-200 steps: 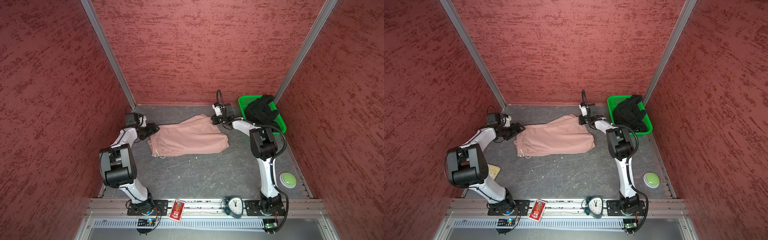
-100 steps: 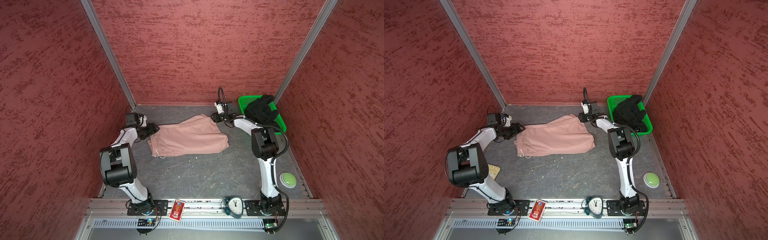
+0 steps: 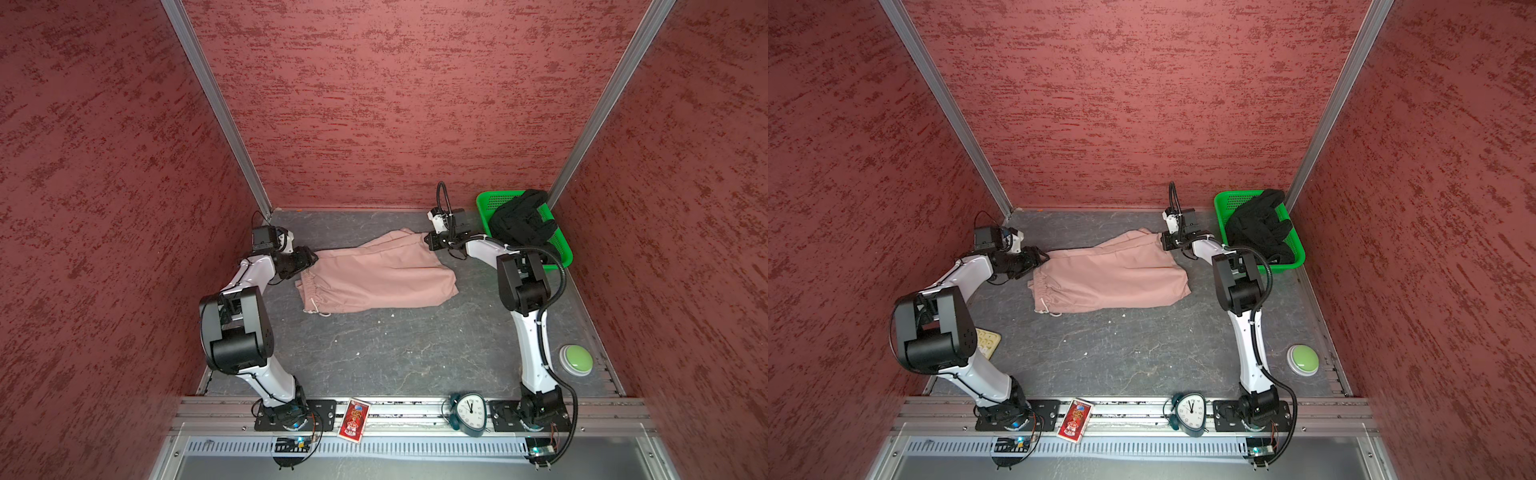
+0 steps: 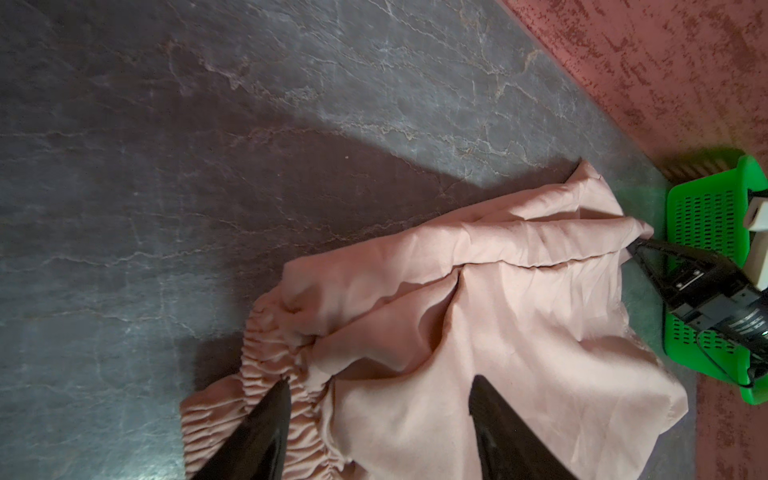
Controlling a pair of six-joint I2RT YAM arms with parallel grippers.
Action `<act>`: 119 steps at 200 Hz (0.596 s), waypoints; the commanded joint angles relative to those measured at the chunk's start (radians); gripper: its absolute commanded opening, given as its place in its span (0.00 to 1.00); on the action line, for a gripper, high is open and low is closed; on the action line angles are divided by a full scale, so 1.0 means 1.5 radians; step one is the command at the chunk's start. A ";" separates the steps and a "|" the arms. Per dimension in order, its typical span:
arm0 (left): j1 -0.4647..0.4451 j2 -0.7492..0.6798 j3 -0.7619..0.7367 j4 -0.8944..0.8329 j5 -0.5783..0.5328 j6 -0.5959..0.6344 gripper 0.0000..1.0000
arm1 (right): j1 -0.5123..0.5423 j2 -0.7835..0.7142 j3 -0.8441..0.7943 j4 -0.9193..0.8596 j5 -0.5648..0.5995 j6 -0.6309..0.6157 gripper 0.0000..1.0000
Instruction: Fold and stack the shorts
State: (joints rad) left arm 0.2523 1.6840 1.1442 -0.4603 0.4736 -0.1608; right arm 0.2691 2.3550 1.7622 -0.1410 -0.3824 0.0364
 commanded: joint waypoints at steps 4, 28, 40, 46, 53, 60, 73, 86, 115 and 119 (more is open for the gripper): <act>-0.001 0.002 0.006 -0.014 0.009 0.012 0.63 | -0.001 -0.031 0.009 0.004 -0.025 -0.001 0.00; 0.002 -0.002 0.009 -0.020 0.003 0.010 0.32 | -0.001 -0.072 -0.001 -0.048 0.011 -0.020 0.00; 0.003 -0.003 0.013 -0.023 0.002 0.007 0.22 | 0.000 -0.101 -0.011 -0.072 0.034 -0.026 0.00; 0.004 -0.004 0.014 -0.026 0.002 0.006 0.22 | -0.001 -0.115 -0.014 -0.086 0.043 -0.028 0.00; 0.004 -0.005 0.017 -0.028 0.001 0.005 0.19 | -0.001 -0.132 -0.018 -0.103 0.053 -0.030 0.00; 0.004 -0.006 0.021 -0.033 -0.001 0.004 0.16 | 0.000 -0.149 -0.020 -0.120 0.062 -0.032 0.00; 0.004 -0.011 0.024 -0.042 -0.007 0.004 0.10 | 0.000 -0.181 -0.024 -0.149 0.085 -0.033 0.00; 0.004 -0.020 0.026 -0.050 -0.010 0.007 0.09 | 0.000 -0.201 -0.018 -0.183 0.105 -0.034 0.00; 0.007 -0.042 0.027 -0.067 -0.031 0.009 0.04 | 0.000 -0.201 0.031 -0.234 0.125 -0.032 0.00; 0.007 -0.044 0.027 -0.068 -0.032 0.009 0.04 | -0.001 -0.195 0.041 -0.236 0.124 -0.032 0.00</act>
State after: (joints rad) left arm 0.2546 1.6669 1.1568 -0.5316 0.4541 -0.1596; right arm 0.2691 2.0491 1.7611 -0.4011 -0.2531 0.0086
